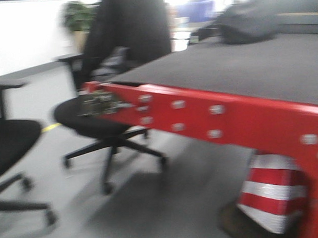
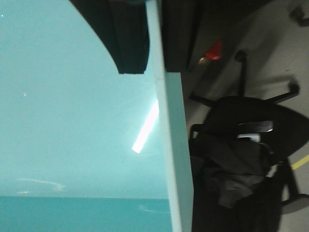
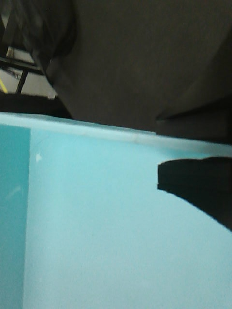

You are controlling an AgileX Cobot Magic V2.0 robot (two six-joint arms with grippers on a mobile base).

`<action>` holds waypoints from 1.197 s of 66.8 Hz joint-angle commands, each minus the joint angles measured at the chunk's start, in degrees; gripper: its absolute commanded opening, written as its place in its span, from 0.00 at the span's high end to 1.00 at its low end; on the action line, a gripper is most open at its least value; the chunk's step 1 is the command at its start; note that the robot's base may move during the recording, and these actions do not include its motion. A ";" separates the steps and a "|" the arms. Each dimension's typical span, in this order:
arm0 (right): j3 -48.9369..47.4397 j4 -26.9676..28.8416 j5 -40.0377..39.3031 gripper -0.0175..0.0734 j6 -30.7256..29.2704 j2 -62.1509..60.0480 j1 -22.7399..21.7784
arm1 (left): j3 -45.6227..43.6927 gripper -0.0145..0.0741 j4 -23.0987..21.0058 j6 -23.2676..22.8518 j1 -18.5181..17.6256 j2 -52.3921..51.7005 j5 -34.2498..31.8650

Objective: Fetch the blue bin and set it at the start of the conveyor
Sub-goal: 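Carry the bin in both grippers while driving to the red conveyor, then lower the bin with both grippers onto the near end of the belt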

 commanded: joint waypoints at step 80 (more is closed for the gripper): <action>-0.47 -1.51 -1.92 0.97 -0.92 -1.06 -0.32 | -0.41 0.96 0.26 0.64 0.25 -0.71 -2.95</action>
